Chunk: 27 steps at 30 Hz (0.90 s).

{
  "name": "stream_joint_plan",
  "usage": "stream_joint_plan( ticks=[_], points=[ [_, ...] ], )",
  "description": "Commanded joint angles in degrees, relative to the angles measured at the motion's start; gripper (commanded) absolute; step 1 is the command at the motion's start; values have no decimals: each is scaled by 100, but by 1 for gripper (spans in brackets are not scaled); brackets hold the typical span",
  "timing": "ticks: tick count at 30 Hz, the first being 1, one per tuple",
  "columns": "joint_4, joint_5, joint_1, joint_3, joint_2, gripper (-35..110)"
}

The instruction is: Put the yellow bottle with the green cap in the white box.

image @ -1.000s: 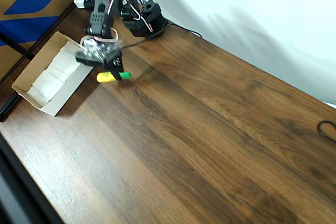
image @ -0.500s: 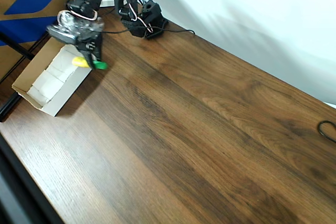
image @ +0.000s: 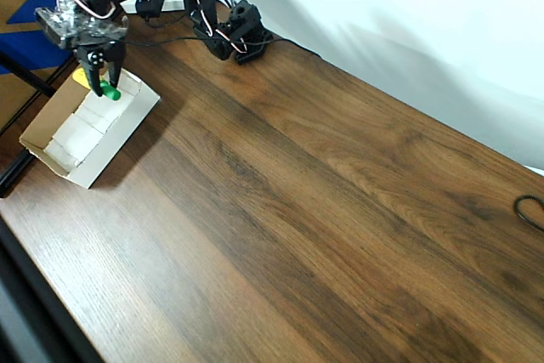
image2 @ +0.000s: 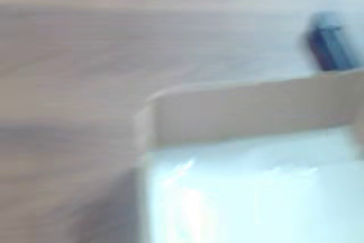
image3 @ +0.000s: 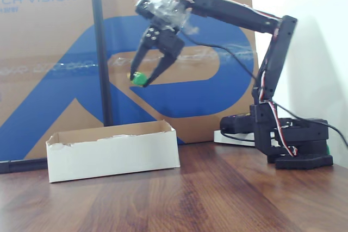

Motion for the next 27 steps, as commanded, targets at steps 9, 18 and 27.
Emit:
stream_joint_plan(
  ticks=[9,18,27],
  points=[
    [-299,-185,1494,-1204,-1055,0],
    [-562,-229,1740,-1257,-1591,0],
    [-677,-167,1978,-1283,-1811,1]
  ],
)
